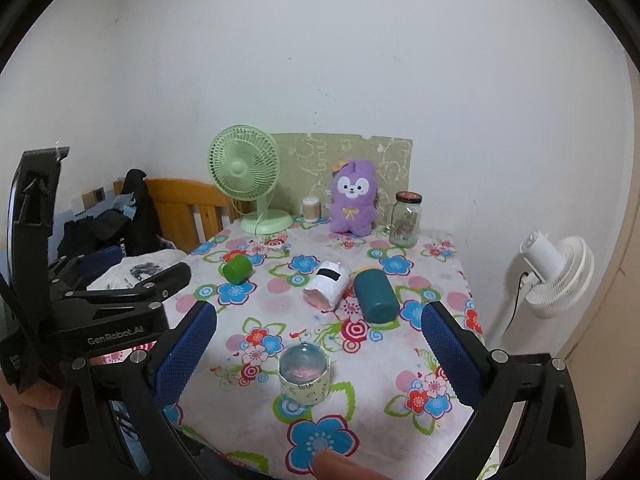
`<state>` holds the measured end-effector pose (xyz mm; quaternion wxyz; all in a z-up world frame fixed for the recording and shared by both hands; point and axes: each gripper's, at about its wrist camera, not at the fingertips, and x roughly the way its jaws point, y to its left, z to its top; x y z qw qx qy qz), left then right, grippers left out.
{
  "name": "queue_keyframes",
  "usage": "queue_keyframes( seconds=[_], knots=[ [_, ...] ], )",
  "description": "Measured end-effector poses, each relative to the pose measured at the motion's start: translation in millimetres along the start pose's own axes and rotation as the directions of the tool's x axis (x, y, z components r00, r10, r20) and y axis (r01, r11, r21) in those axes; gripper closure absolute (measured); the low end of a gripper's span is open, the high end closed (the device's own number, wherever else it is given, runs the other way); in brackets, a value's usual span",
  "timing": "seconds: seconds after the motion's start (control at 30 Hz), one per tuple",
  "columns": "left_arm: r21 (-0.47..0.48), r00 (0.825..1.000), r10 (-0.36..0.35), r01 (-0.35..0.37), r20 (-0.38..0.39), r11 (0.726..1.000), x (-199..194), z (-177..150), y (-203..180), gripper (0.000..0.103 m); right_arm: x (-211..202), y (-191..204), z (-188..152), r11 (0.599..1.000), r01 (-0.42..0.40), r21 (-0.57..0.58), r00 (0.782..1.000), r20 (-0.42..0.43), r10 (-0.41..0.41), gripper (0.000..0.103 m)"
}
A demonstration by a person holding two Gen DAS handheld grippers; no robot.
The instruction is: Flip cup upside down
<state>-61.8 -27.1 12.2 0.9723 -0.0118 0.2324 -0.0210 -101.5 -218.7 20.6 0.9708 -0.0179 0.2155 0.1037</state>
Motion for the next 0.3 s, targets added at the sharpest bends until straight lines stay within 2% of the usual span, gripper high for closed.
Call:
queue_keyframes(
  seconds=[0.3],
  knots=[
    [-0.018, 1.0, -0.01, 0.009, -0.015, 1.0, 6.1, 0.3, 1.5, 0.0, 3.0, -2.9, -0.1, 1.0, -0.01, 0.01, 1.0, -0.009, 0.01, 0.0]
  ],
)
